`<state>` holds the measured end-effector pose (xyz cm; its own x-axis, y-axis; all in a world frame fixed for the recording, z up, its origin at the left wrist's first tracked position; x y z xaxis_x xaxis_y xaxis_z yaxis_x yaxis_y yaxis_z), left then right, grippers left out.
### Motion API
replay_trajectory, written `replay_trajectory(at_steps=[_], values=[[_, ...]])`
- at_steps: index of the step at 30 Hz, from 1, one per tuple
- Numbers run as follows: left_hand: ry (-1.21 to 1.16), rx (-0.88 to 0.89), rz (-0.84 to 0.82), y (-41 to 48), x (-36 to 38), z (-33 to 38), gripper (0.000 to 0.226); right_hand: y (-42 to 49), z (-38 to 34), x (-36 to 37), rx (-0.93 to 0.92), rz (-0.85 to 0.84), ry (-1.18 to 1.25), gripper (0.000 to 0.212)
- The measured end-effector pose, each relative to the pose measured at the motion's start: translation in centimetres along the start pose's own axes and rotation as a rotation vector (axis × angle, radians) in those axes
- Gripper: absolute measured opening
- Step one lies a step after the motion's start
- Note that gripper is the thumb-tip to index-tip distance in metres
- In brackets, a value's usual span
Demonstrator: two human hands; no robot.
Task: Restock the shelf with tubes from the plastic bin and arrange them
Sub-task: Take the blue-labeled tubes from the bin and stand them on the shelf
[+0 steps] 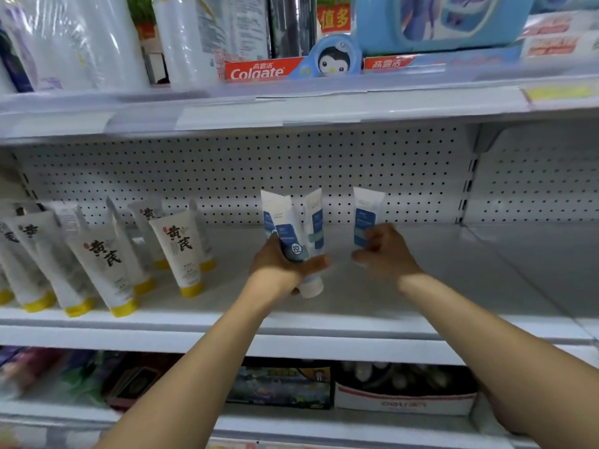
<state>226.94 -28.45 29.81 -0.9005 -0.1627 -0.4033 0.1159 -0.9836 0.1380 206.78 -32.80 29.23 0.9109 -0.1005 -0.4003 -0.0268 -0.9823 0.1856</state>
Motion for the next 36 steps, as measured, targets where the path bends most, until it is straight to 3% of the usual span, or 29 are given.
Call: replay_trajectory(at_steps=[2,4,10,18,24,29,36], values=[[0.035,0.018,0.018,-0.1,0.5,0.6,0.059,-2.4,-2.0,2.5,-0.069,-0.270,-0.071,0.039],[0.094,0.010,0.072,0.0,0.8,0.9,0.060,-4.3,-3.3,4.2,-0.115,-0.382,-0.053,0.036],[-0.039,0.048,0.094,-1.2,2.5,2.1,0.025,-5.0,-2.9,3.2,-0.145,-0.276,0.020,0.068],[0.177,0.138,-0.032,-0.3,7.4,3.5,0.033,-4.0,-1.4,-2.3,-0.064,-0.099,-0.248,0.033],[0.450,0.145,-0.066,1.1,7.8,2.4,0.017,0.0,2.2,-7.4,0.034,0.001,-0.029,0.048],[0.678,0.122,-0.127,1.2,8.3,2.0,0.024,3.0,3.9,-7.7,0.051,0.009,-0.057,0.053],[0.812,0.123,-0.035,1.4,7.7,1.6,0.020,4.8,5.7,-7.1,0.058,-0.026,-0.090,0.057]])
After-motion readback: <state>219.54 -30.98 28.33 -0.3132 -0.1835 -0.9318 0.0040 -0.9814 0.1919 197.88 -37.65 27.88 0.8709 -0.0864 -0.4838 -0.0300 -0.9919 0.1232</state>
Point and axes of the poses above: each hand's wrist, its own y-axis towards the middle knuckle, its own x-axis out of the palm, z = x × y, the point moved 7 cm from there along y, towards the middle knuckle, and after that the axes turned 5 degrees about y, right-handed, at the moved point
